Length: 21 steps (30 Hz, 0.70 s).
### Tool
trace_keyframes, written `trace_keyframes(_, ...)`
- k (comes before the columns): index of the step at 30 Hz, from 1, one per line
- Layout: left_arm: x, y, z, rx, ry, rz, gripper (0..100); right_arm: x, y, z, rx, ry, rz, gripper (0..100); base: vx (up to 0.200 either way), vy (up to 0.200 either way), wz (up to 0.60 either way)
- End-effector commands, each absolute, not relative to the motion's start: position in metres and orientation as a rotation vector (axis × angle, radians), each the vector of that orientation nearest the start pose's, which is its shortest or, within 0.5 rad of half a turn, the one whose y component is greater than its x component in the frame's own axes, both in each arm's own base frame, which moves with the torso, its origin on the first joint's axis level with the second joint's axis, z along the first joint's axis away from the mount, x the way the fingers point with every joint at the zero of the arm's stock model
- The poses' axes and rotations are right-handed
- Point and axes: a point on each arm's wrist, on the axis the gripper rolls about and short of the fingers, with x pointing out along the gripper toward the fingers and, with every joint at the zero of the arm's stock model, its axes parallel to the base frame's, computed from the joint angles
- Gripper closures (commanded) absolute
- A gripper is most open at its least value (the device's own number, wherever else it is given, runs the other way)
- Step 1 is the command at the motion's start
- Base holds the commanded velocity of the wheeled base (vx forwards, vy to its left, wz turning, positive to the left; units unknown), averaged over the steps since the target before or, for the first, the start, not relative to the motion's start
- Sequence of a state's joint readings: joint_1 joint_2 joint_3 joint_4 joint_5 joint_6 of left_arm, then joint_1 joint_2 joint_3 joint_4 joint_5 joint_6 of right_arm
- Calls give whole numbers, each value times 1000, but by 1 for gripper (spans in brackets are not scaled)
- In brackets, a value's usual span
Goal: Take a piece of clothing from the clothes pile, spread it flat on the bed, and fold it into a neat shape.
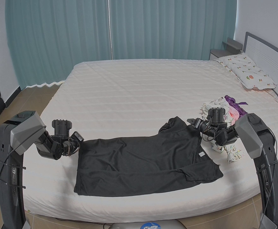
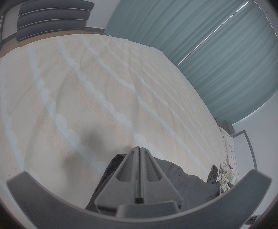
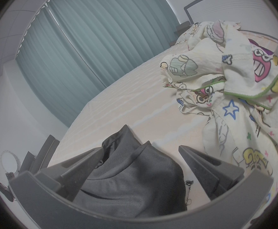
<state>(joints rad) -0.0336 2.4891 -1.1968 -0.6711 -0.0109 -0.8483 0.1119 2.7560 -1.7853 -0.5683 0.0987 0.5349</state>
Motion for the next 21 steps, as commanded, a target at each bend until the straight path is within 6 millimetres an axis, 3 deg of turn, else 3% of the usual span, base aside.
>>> trace_keyframes(1,442,-15,-24,-815,599,223,100,532,63,-39,523,455,96,0,0,0,0)
trace_keyframes(13,442,-15,-24,-822,599,225,100,535,59,-47,526,454,86,0,0,0,0)
trace_keyframes(20,442,-15,-24,-822,598,224,100,539,65,-64,521,467,86,0,0,0,0)
trace_keyframes(21,442,-15,-24,-822,598,224,100,539,65,-63,522,462,87,100,0,0,0)
